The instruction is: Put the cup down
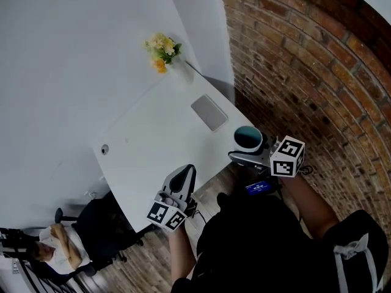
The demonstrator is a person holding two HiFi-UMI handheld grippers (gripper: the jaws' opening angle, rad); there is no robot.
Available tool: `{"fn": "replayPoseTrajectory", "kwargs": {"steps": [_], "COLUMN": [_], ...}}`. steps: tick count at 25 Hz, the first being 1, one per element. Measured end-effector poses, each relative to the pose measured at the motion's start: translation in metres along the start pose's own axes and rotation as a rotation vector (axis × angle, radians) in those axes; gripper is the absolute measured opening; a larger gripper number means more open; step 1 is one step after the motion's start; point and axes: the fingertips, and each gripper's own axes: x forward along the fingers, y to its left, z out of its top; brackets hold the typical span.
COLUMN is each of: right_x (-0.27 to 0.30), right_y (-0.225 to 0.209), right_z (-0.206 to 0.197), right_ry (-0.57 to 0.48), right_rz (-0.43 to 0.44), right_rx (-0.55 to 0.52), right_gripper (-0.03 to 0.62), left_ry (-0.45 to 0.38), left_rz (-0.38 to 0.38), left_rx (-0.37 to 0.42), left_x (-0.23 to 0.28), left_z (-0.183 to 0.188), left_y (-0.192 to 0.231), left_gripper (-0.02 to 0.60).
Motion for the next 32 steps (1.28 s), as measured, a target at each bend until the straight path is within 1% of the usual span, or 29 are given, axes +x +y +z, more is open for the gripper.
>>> {"fn": "replayPoseTrajectory", "kwargs": {"steps": [8,19,23,27,32], "right_x": [0.017,0.026,0.033,0.051,0.095], "right_y": [0.006,0.001,-0.015,-0.037,-0.084], "right_z": [-0.005,-0.005,0.000,0.000,-0.001], "right_ry": [0.015,0.032,0.036,0.064,0.096], "right_rz": [-0.002,-0.001,-0.008,0.006,0.009], "right_rx": [0.003,-0.005,-0.033,-0.056,-0.097], "right_gripper": [0.417,0.417,0.417,0.417,0.417], "left_ry": [0.002,-0.005,-0.004,0.017,0.042], "left_rz": [-0.018,-0.027,-0.027,-0.022,-0.022], "left_rx": [-0.027,-0.039,-0.038,-0.036,-0.008], "left_x": [-0.006,-0.007,-0.004,0.003,0.032], "left_z": [-0.006,-0.002,0.001,-0.002,0.001], "left_y": [0.010,0.015,0.019,0.026,0.054], "left_gripper": [0.008,0.008,0.008,0.008,0.008]}}
